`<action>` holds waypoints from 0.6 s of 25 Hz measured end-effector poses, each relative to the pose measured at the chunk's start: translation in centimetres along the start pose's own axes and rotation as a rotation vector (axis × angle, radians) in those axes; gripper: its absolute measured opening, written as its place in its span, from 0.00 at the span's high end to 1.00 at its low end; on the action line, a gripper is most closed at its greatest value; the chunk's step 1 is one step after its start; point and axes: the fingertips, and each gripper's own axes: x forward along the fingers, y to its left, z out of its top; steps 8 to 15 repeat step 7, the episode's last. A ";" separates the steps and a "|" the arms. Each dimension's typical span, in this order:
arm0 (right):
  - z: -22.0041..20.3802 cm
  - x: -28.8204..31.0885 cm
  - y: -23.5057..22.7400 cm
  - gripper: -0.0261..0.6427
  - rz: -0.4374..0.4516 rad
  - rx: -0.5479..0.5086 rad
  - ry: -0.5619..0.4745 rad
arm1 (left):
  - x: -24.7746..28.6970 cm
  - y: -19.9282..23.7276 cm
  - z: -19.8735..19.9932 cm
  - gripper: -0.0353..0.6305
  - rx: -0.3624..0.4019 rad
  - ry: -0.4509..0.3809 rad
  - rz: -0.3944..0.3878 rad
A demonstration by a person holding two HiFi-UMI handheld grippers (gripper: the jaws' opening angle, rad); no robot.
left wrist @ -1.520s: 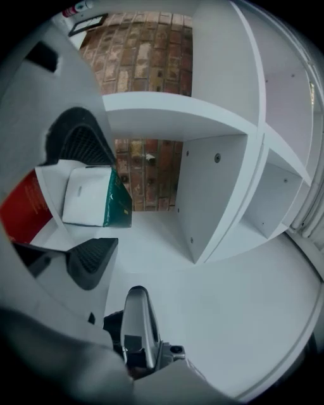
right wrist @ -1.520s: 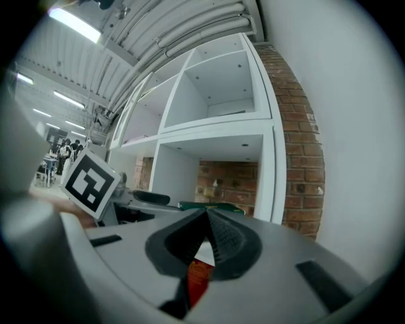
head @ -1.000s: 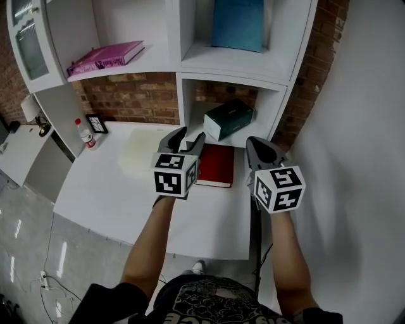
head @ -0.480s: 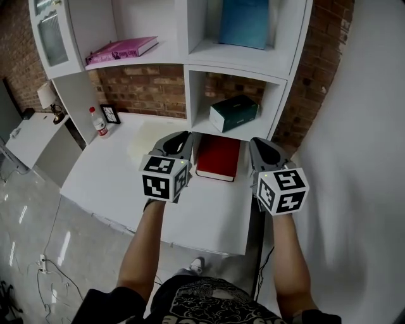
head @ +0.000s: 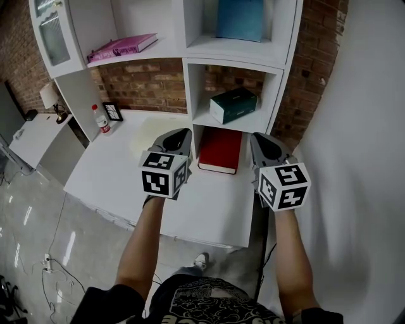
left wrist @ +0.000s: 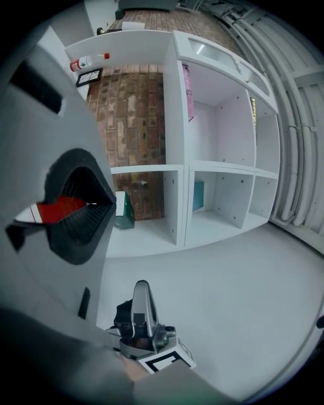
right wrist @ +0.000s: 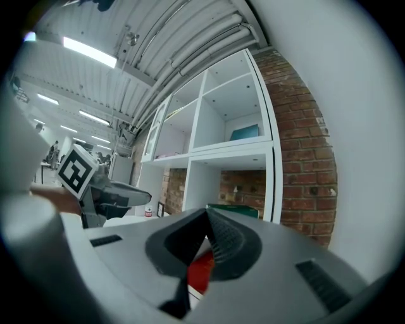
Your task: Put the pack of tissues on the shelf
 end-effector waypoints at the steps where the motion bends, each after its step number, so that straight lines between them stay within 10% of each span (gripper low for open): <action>1: 0.0 -0.1 0.0 0.96 -0.003 0.001 0.000 | 0.0 -0.1 0.0 0.94 0.001 0.001 -0.004; 15: 0.2 -0.5 0.3 0.96 -0.006 -0.001 -0.005 | 0.0 -0.9 -0.1 0.94 0.005 0.008 -0.025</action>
